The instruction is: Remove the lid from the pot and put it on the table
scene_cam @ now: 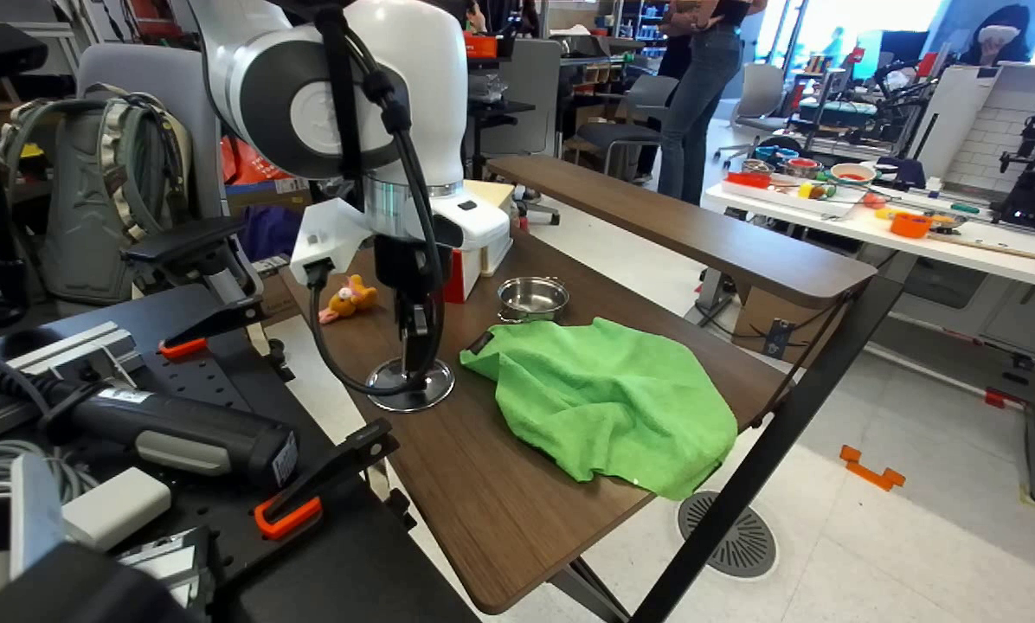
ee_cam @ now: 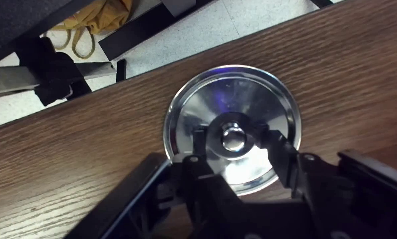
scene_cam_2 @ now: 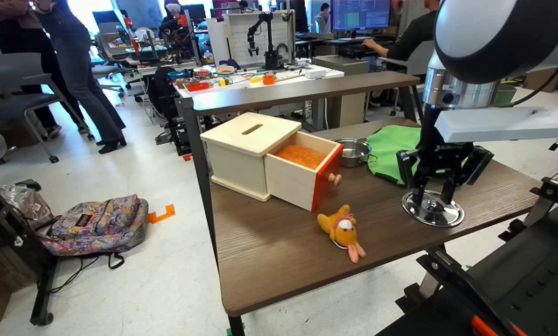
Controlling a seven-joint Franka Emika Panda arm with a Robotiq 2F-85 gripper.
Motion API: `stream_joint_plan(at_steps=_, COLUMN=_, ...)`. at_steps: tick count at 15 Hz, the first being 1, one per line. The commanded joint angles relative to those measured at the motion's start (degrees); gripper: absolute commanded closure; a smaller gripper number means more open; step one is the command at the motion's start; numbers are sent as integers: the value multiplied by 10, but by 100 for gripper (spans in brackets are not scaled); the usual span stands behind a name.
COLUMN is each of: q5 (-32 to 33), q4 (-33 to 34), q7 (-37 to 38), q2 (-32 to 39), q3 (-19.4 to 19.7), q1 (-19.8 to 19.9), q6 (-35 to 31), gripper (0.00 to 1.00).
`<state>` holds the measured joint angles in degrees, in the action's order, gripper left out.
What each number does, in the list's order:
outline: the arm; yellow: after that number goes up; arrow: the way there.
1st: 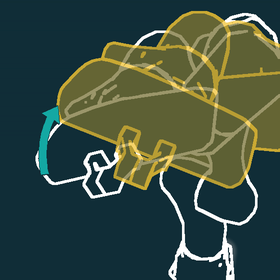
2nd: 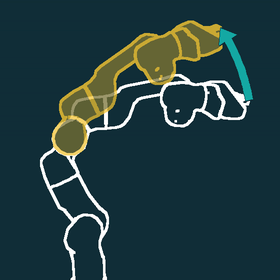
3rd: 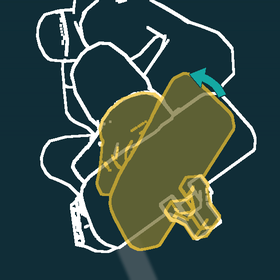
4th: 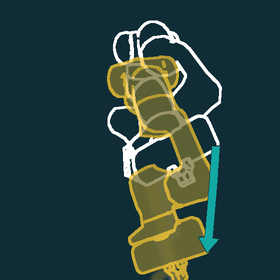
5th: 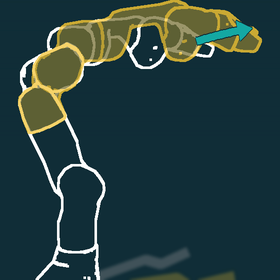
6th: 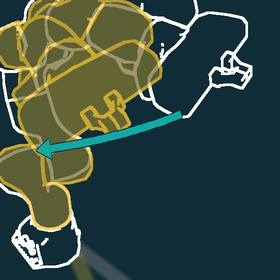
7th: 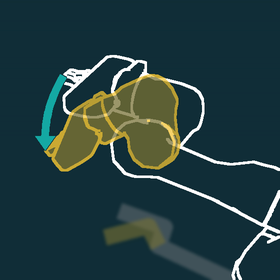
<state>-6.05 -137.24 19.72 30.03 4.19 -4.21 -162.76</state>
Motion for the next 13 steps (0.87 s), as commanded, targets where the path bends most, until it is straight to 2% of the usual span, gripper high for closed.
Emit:
stream_joint_plan(at_steps=1, q5=-12, q4=3, q7=1, q2=-20, q3=-1, q1=-4, q6=6, gripper=17)
stream_joint_plan(at_steps=3, q5=-13, q4=-6, q7=3, q2=-50, q3=-3, q1=-8, q6=13, gripper=2)
stream_joint_plan(at_steps=4, q5=-17, q4=-7, q7=0, q2=-65, q3=-9, q1=-5, q6=21, gripper=0)
stream_joint_plan(at_steps=8, q5=-49, q4=-22, q7=-12, q2=-143, q3=-37, q1=10, q6=50, gripper=0)
stream_joint_plan(at_steps=9, q5=-31, q4=3, q7=0, q2=-92, q3=-22, q1=-3, q6=30, gripper=0)
stream_joint_plan(at_steps=13, q5=-35, q4=-13, q7=1, q2=-134, q3=-29, q1=0, q6=45, gripper=0)
